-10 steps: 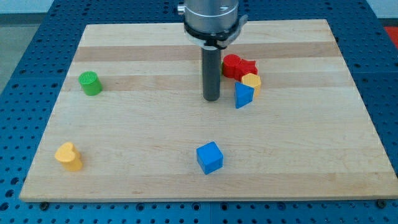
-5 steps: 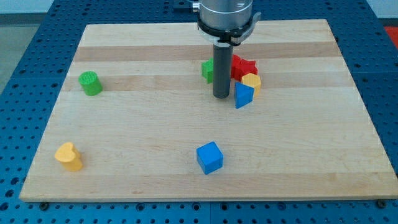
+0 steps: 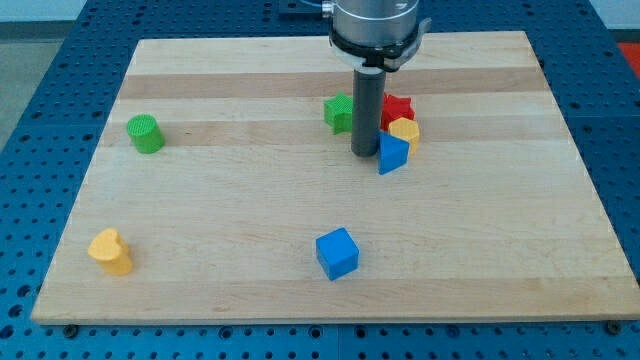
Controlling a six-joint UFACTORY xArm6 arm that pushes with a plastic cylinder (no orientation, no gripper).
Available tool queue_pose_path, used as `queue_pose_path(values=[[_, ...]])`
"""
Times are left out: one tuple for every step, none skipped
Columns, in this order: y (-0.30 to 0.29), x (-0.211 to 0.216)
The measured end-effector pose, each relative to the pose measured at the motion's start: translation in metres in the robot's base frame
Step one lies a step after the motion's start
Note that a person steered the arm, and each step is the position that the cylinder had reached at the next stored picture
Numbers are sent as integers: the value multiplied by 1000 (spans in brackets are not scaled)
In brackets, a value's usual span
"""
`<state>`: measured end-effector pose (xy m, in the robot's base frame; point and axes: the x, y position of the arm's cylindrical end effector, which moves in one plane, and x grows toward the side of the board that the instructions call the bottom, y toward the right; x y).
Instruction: Move the blue triangle below the hexagon
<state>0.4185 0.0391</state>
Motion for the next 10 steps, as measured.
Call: queue_pose_path(values=[[1,0],[3,0],[6,0],[7,0],[11,0],[14,0],[14,0],[17,0],[19,0],[19,0]])
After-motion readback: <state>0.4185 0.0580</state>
